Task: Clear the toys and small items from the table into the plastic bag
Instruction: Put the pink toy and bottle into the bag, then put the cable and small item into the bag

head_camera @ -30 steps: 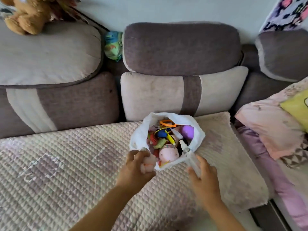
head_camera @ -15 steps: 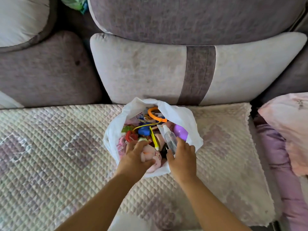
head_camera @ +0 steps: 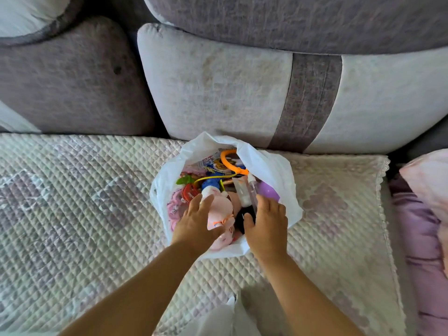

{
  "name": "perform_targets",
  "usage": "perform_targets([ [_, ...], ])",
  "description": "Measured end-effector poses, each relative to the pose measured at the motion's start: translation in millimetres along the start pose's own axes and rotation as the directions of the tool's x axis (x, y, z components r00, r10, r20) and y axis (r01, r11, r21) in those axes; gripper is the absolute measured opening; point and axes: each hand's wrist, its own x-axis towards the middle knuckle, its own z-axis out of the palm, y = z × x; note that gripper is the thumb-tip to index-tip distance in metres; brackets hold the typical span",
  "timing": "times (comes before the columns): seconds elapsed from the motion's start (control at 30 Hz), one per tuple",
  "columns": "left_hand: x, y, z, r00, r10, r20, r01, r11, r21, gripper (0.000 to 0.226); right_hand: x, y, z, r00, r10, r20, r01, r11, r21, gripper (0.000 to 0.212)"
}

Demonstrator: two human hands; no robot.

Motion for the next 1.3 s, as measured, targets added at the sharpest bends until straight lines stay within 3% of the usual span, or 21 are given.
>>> perform_targets([
  [0.2,-32.9,-14.8,-22.8,0.993,-0.038,-0.108,0.033,0.998,-0.051,0.055,-15.8,-19.5,-22.6,0.997,-0.077,-0.012,0.078,0.989,0.128,0.032],
  [0.37,-91.1,-41.5,-50.9,0.991,-0.064,-0.113,0.049,0.99,-0.13,0.039,-54.5,-62.2,-31.8,0.964,-0.137,0.227,0.057,0.943,0.327,0.026],
  [0.43,-120.0,-60.5,-59.5,0.989,-0.083,-0.119,0.068,0.99,-0.125,0.037,-75.8,-76.7,-31.8,0.939,-0.178,0.294,0.078,0.944,0.322,0.025],
  [0.6,-202.3,-117.4,-80.0,0.97,-0.177,-0.168,0.153,0.977,-0.148,0.03,-130.5,-118.9,-35.6,0.899,-0.322,0.298,0.245,0.932,0.269,0.013],
  [0.77,-319.9,-196.9,-88.5,0.931,-0.288,-0.225,0.222,0.935,-0.278,0.023,-215.5,-177.5,-29.3,0.807,-0.446,0.386,0.388,0.894,0.223,0.012],
  [1.0,-471.1,-302.9,-92.6,0.784,-0.516,-0.344,0.379,0.838,-0.393,0.023,-324.4,-277.5,4.1,0.606,-0.637,0.476,0.605,0.758,0.243,0.012],
  [1.17,-556.4,-363.3,-79.6,0.667,-0.66,-0.344,0.434,0.72,-0.541,0.018,-399.0,-348.8,45.6,0.448,-0.744,0.495,0.744,0.618,0.255,0.015],
  [1.3,-615.3,-395.3,-61.1,0.507,-0.799,-0.323,0.409,0.553,-0.726,0.006,-450.8,-394.4,79.5,0.297,-0.796,0.527,0.831,0.488,0.269,0.018],
])
